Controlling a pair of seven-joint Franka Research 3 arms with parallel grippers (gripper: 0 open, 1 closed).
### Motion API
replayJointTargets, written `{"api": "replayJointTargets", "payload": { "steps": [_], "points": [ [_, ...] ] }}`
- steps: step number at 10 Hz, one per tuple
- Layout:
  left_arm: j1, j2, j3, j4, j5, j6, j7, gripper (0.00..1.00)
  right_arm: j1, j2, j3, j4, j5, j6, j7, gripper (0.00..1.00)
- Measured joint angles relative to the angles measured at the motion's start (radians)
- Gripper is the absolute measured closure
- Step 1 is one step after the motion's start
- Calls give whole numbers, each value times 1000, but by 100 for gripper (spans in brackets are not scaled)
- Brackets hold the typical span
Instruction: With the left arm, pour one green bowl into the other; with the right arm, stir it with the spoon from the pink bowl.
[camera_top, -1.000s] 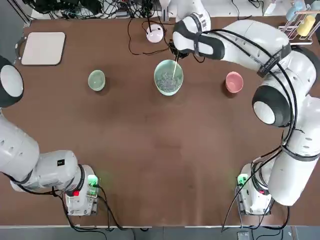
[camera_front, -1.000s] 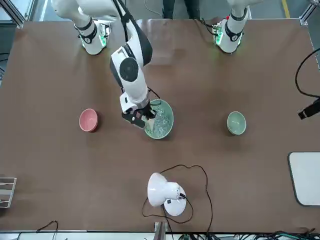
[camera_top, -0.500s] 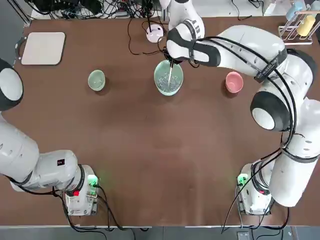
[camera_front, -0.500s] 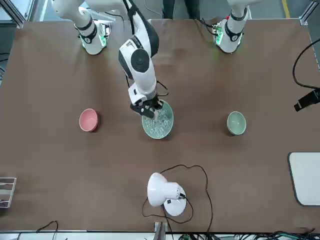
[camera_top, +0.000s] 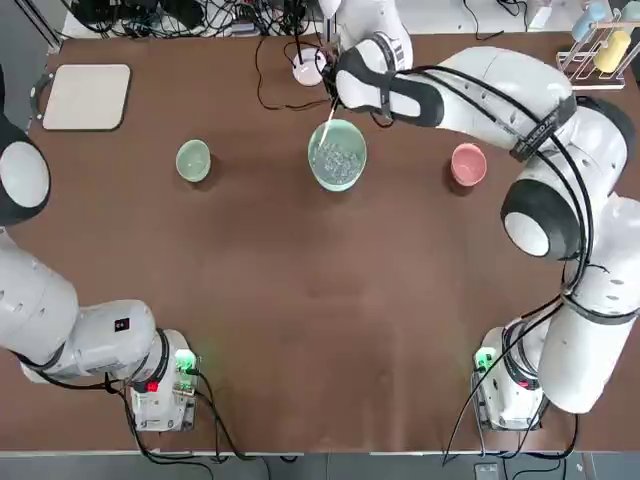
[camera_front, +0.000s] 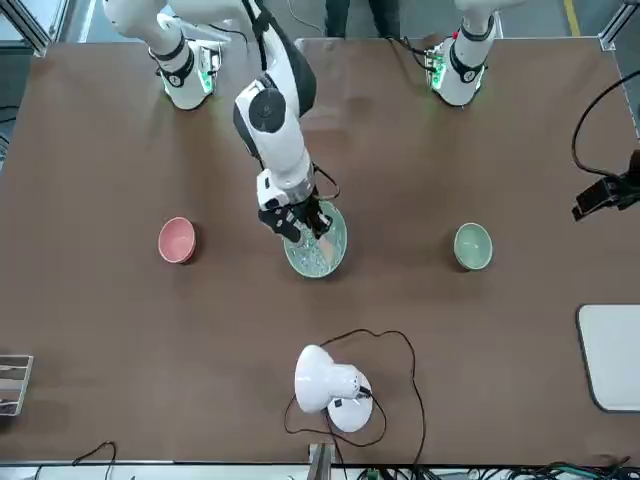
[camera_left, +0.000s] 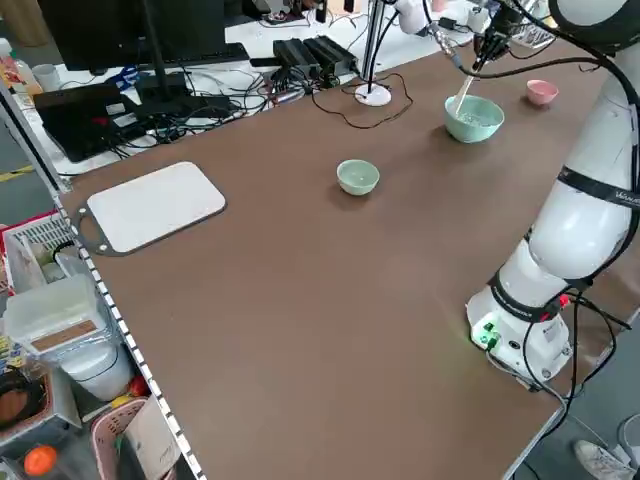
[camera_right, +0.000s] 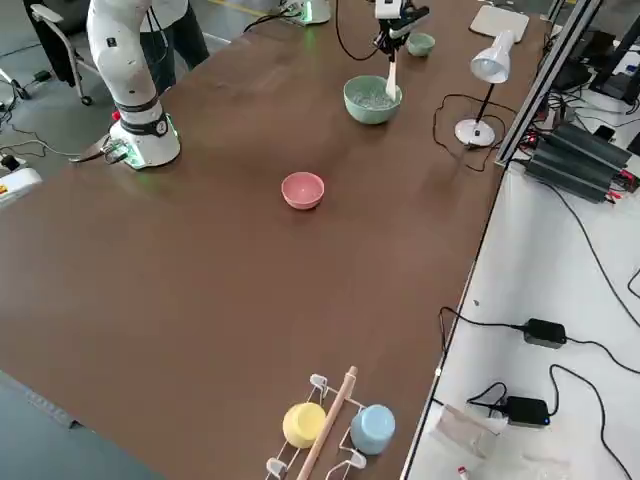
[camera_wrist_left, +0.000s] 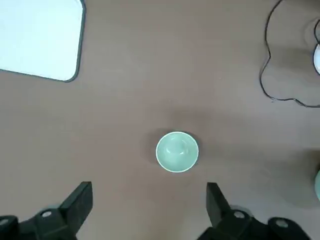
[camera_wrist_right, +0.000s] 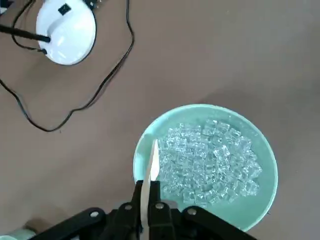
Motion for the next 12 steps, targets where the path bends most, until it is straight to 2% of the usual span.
{"api": "replayJointTargets", "payload": {
  "steps": [5, 9, 12],
  "points": [
    [12, 0, 2, 0, 0, -1, 79, 0, -78, -29, -2, 26, 10, -233, -111, 94],
    [13, 0, -1, 0, 0, -11, 78, 0, -154, -173, -4, 39, 127, -414, -244, 94],
    [5, -3, -26, 22, 0, -10, 71, 0, -270, -255, -6, 38, 173, -538, -396, 94]
  ]
}}
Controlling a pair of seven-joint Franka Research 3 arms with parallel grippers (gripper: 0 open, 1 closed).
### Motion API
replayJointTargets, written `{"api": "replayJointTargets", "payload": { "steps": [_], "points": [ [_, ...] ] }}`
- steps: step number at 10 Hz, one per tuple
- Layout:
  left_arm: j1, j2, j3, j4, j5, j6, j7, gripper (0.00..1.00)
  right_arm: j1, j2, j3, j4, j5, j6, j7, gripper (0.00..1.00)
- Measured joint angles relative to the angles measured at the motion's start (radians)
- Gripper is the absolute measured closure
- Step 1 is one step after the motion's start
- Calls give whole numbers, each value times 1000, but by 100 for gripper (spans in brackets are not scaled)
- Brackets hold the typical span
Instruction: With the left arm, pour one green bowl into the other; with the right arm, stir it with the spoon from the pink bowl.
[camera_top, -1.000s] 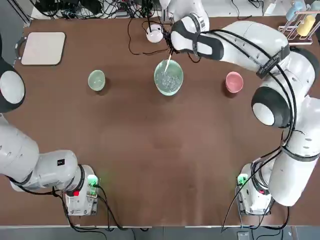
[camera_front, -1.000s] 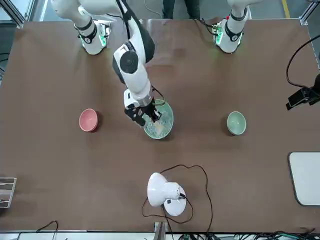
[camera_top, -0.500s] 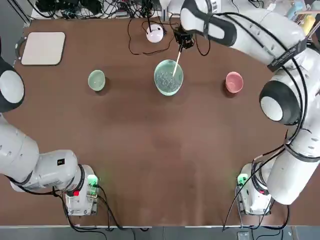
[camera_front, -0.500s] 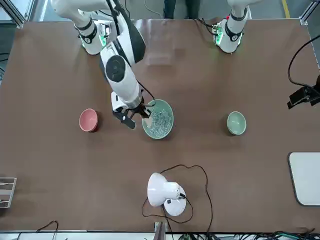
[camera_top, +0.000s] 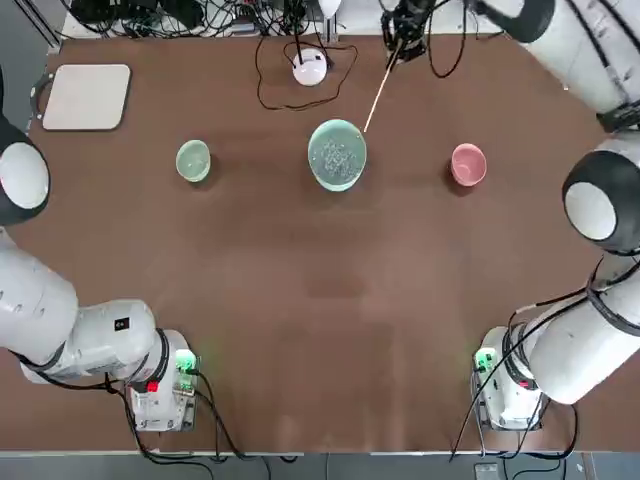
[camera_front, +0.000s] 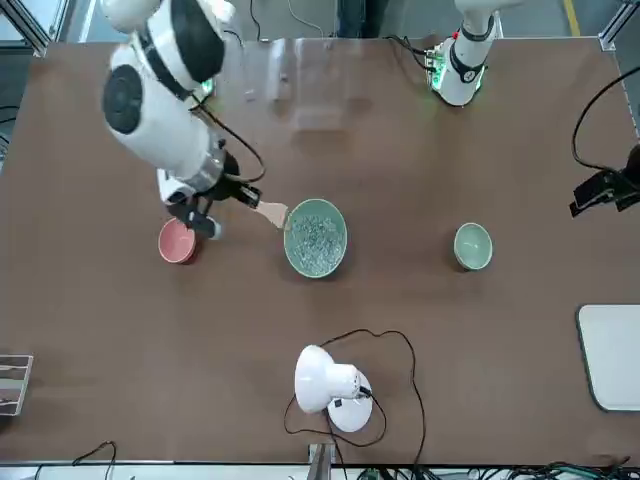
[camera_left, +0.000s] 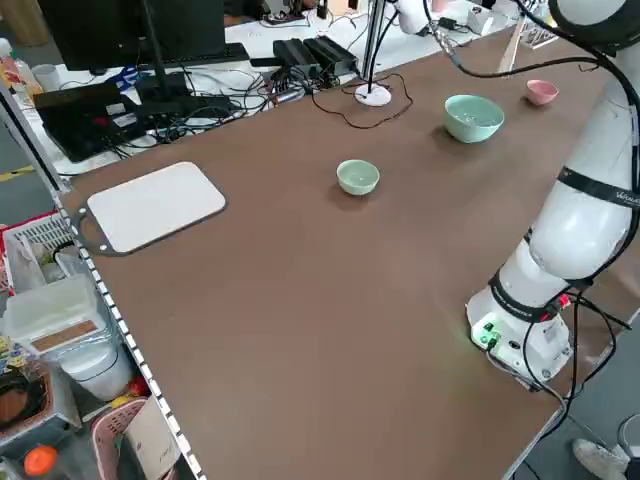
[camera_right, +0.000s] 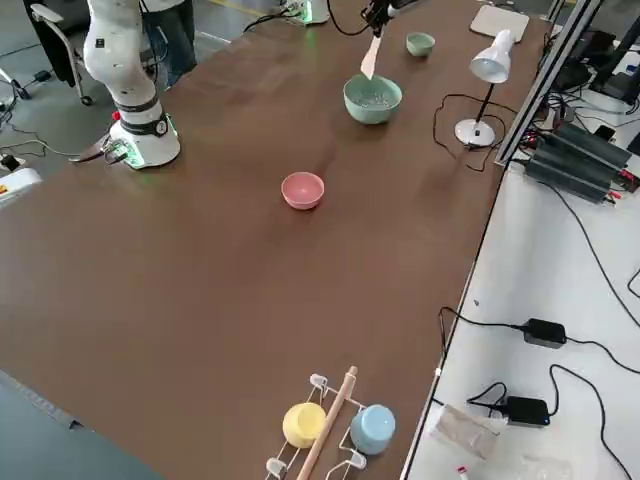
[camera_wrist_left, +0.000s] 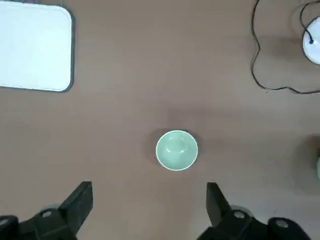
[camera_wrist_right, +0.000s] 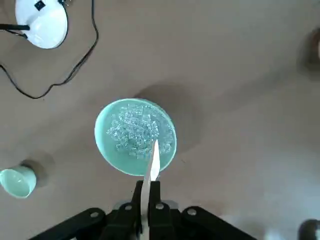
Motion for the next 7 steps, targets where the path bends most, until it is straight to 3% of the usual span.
{"api": "replayJointTargets", "payload": {
  "steps": [7],
  "points": [
    [14, 2, 7, 8, 0, -1, 0, 0, -226, -114, -5, -82, 4, -162, -365, 94]
  ]
}}
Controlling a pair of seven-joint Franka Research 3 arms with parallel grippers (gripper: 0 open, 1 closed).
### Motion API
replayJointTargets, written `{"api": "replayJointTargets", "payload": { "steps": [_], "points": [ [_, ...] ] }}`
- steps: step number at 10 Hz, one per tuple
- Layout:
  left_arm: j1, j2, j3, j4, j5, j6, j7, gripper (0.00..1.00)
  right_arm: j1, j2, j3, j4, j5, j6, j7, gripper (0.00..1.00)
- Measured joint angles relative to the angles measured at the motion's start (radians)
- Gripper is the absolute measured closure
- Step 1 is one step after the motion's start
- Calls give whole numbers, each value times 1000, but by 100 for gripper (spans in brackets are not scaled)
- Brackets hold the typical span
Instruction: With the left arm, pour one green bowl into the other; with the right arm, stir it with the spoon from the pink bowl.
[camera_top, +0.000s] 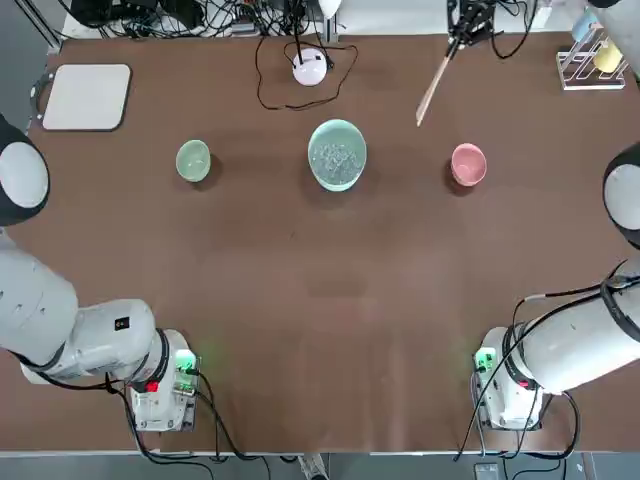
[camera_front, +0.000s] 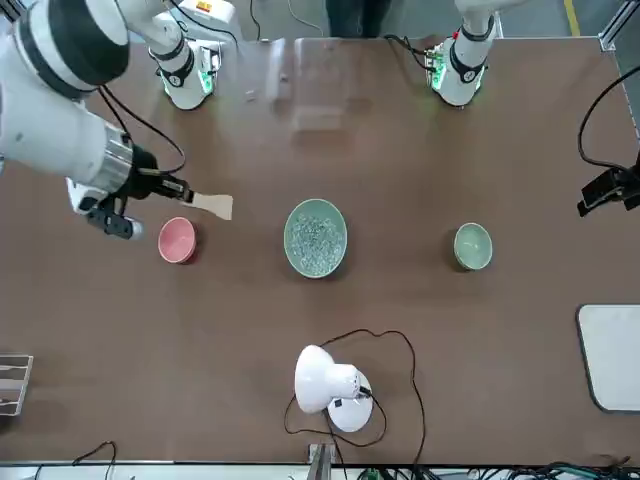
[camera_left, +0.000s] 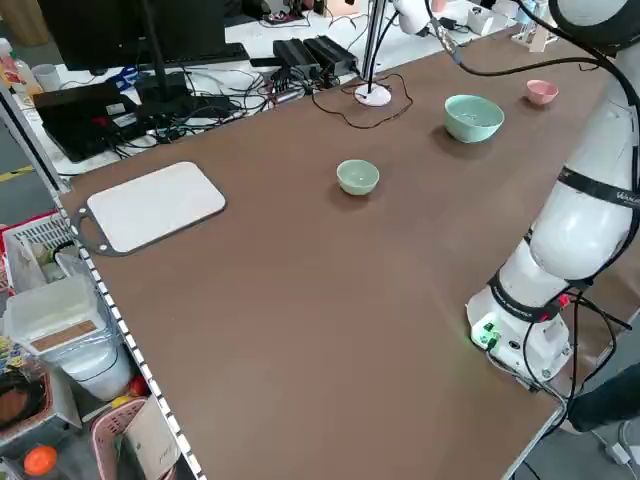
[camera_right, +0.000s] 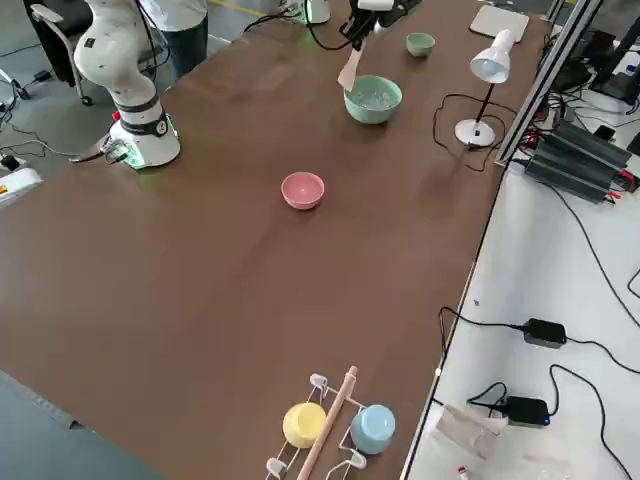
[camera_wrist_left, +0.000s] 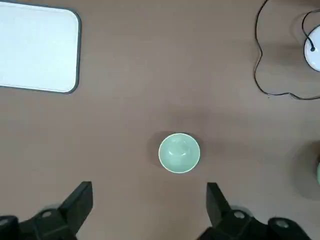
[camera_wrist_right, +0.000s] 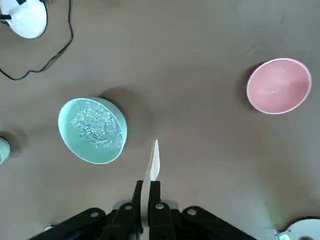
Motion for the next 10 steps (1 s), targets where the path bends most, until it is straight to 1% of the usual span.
{"api": "replayJointTargets", "payload": {
  "steps": [3, 5, 7, 8, 10],
  "points": [
    [0, 1, 0, 0, 0, 0, 0, 0, -62, -52, -1, -101, -1, -1, -138, 94],
    [0, 2, 0, 0, 0, 0, 0, 0, -137, -84, -2, -174, -1, 8, -257, 94],
    [0, 2, 0, 0, 0, 2, 0, 0, -189, -106, -2, -245, 1, 50, -326, 94],
    [0, 2, 0, 0, 0, 5, 0, 0, -207, -110, -1, -274, 10, 71, -353, 94],
    [0, 2, 1, 0, 0, 22, 0, 0, -276, -110, -1, -316, 72, 90, -446, 94]
  ]
}}
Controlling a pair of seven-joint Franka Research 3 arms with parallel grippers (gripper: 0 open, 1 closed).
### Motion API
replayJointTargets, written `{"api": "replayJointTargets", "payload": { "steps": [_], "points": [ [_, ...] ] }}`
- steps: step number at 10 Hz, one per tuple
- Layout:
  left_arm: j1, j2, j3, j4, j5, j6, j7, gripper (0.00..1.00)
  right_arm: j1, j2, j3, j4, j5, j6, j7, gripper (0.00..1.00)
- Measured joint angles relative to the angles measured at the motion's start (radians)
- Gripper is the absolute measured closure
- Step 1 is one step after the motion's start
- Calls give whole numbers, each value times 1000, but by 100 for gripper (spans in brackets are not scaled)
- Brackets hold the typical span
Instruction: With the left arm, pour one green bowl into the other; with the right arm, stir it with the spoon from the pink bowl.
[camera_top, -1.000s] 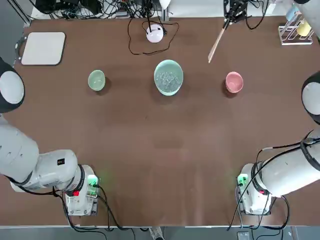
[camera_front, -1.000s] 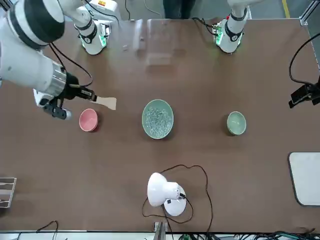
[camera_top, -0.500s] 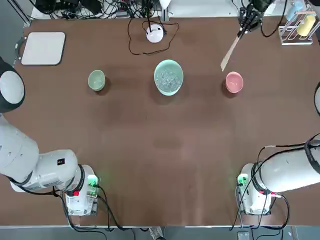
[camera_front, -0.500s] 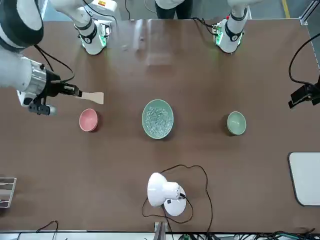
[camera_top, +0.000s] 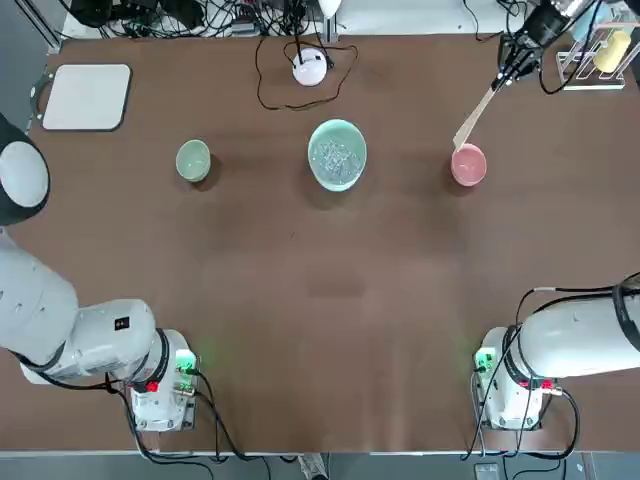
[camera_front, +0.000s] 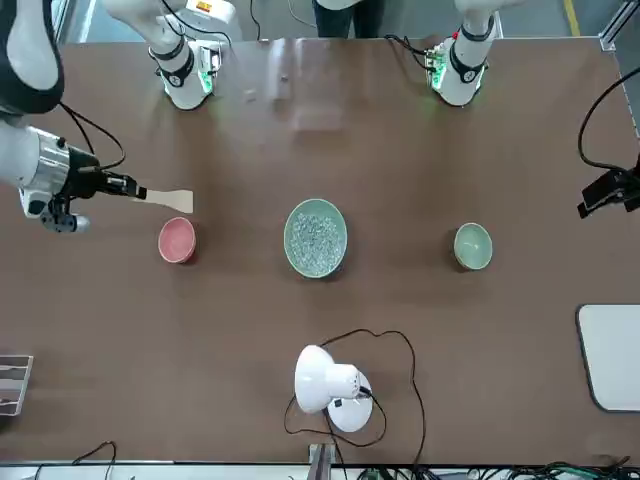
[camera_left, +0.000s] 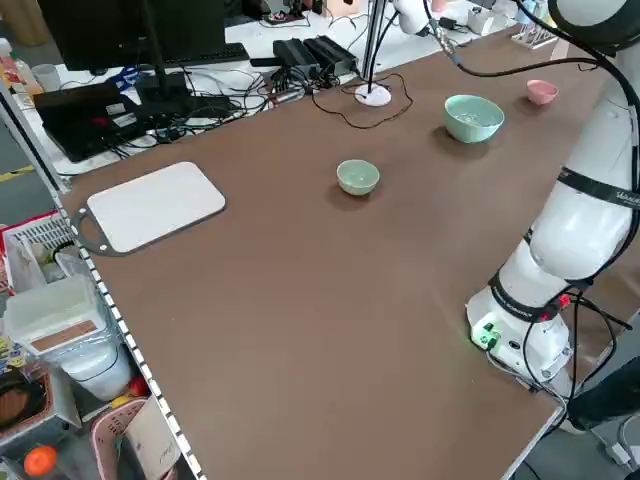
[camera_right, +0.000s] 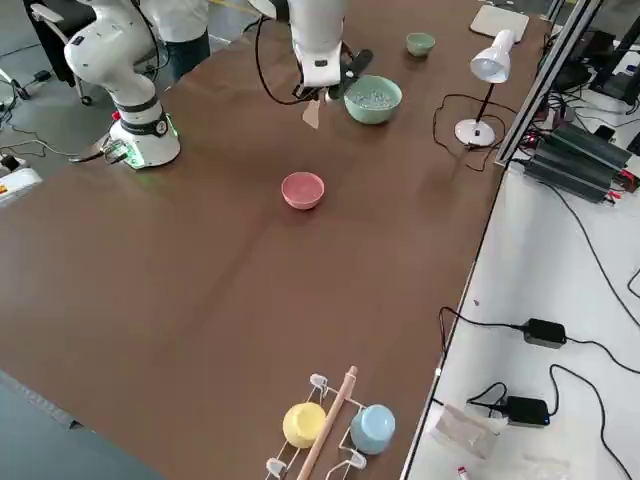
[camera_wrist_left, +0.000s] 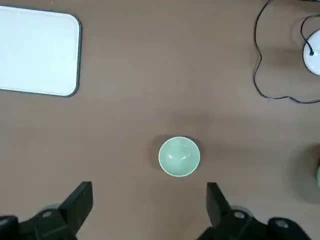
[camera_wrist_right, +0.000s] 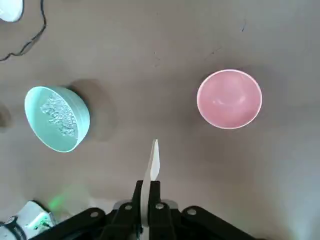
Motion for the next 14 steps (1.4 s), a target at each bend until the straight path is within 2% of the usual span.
{"api": "replayJointTargets", "payload": {
  "steps": [4, 8, 11, 14],
  "points": [
    [9, 0, 7, 0, 0, 7, 0, 0, -117, -1, 0, -70, 102, 47, -118, 94],
    [29, 1, 7, 0, 0, 7, 0, 0, -235, 1, -1, -192, 181, 119, -396, 94],
    [23, 1, 3, 0, 0, 7, 6, 0, -278, 11, -1, -204, 198, 120, -537, 94],
    [28, 1, 5, 0, 10, 7, 7, 0, -289, 66, 0, -225, 281, 151, -630, 94]
  ]
}}
